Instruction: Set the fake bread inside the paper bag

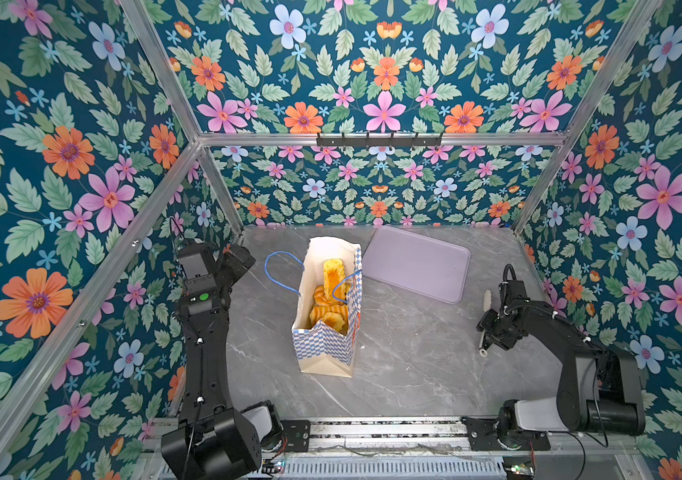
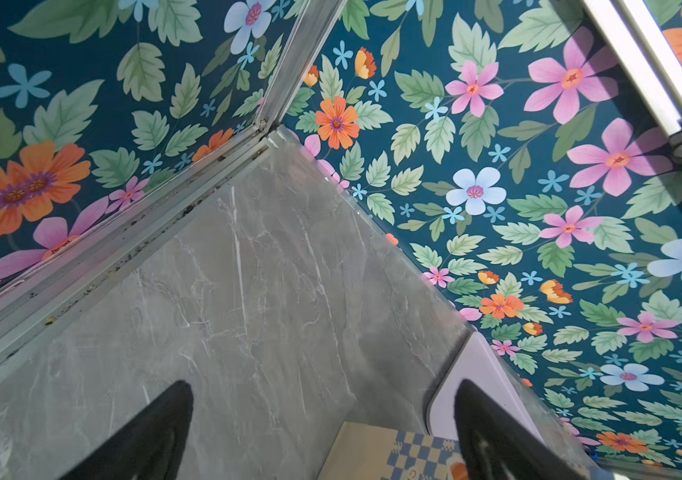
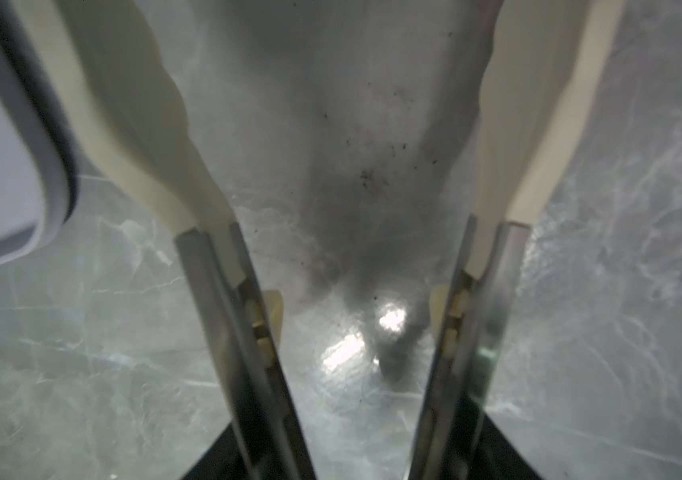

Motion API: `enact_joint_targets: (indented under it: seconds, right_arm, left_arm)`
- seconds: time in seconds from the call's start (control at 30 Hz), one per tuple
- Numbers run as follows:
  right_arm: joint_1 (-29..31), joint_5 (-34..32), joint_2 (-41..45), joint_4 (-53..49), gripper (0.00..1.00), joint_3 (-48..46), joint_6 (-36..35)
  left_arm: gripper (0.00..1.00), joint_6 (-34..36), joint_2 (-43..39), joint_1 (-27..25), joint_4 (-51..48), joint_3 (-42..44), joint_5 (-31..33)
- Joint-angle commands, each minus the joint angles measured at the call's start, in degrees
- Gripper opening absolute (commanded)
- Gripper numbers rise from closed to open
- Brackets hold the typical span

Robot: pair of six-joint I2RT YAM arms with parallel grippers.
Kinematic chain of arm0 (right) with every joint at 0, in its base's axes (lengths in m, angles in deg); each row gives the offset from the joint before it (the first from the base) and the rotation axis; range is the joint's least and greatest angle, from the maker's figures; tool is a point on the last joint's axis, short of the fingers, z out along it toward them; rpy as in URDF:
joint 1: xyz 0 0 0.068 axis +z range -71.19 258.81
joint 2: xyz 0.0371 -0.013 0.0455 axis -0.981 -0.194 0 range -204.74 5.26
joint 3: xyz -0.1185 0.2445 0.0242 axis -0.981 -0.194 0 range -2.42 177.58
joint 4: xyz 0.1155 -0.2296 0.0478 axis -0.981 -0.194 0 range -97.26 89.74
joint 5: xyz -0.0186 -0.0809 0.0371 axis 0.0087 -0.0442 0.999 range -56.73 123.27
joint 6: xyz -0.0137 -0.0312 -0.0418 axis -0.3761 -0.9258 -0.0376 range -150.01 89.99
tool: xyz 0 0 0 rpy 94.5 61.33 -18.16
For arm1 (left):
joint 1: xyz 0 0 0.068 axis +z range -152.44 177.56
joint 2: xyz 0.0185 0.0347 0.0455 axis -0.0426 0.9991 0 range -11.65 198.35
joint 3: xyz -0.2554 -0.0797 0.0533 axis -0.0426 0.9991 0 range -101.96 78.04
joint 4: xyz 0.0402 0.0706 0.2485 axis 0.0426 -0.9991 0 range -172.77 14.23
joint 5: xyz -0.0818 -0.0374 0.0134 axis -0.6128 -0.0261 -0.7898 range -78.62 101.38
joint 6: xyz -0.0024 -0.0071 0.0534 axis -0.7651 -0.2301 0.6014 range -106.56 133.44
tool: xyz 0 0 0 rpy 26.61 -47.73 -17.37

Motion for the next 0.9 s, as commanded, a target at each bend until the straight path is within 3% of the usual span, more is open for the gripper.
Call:
enact_joint_targets:
  seconds: [0.0, 0.23, 0.37, 0.4, 0.43, 0.73, 0.87]
  right_arm:
    - [-0.1, 1.2, -1.6, 3.8, 0.6, -0.3, 2.1]
    - [0.0, 2.5, -4.7, 4.7, 0.71, -0.2, 2.4]
    - [-0.1, 2.2, -3.0, 3.6, 0.8, -0.1, 2.3]
    - [0.0, 1.9, -1.9, 2.9, 0.83, 0.1, 2.1]
    - [-0.1, 1.6, -0.6, 2.3, 0.99, 0.3, 1.8]
    - [-0.1, -2.7, 11.2, -5.9, 0.99, 5.2, -0.7]
    - [0.0, -5.5, 16.8, -6.5, 0.99, 7.4, -2.7]
  left_arm:
    - [0.99, -0.4, -0.1, 0.3, 3.9, 0.8, 1.8]
    - [1.0, -2.2, -1.0, 0.3, 9.9, 6.4, 3.2]
    - [1.0, -0.1, 0.0, 0.3, 10.8, 6.8, 0.9]
    - [1.0, 0.7, 0.0, 0.3, 11.8, 7.1, 0.5]
    - [1.0, 1.6, -0.1, 0.2, 12.5, 7.3, 0.6]
    - [1.0, 9.1, -3.4, -2.1, 18.9, 11.9, 8.4]
    - [1.0, 10.1, -4.0, -2.0, 21.9, 12.7, 9.0]
